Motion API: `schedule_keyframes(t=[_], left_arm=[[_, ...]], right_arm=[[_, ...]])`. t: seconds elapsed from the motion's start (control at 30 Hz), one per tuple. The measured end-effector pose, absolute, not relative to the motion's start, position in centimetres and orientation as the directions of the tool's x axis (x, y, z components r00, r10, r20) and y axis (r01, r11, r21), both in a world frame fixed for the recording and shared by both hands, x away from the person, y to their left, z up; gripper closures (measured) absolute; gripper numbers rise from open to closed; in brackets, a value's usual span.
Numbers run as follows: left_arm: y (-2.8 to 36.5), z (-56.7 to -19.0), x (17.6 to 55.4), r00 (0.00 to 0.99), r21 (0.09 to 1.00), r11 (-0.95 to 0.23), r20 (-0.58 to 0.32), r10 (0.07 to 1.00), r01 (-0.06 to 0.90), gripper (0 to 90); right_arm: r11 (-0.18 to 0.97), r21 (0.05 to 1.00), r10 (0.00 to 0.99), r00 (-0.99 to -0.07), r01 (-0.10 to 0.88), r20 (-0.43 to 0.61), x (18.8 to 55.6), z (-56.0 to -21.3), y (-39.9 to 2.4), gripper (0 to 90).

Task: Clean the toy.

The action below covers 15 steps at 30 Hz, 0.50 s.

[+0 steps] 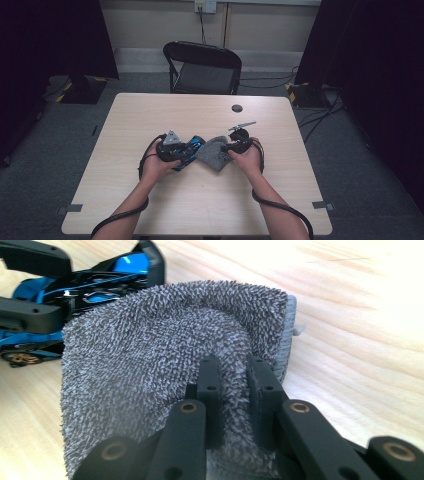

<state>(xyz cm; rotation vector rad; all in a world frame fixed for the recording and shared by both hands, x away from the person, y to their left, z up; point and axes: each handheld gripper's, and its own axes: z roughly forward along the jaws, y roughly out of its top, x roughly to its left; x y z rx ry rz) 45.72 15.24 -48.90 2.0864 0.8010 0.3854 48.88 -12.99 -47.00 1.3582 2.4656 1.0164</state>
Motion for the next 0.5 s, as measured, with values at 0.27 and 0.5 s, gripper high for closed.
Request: schedule_keyframes(t=[0.27, 0.5], left_arm=[[15.3, -48.9, 45.7, 0.747, 0.805, -0.434, -0.019, 0.664, 0.405, 51.4], [15.3, -48.9, 45.7, 0.747, 0.804, -0.435, -0.018, 0.664, 0.406, 51.4]], right_arm=[[0.337, 0.629, 0.81, -0.556, 0.7, 0.185, 49.4, -47.0, -14.3, 78.7], [0.284, 0.642, 0.839, -0.509, 0.713, 0.194, 49.8, -46.8, -16.0, 78.9]])
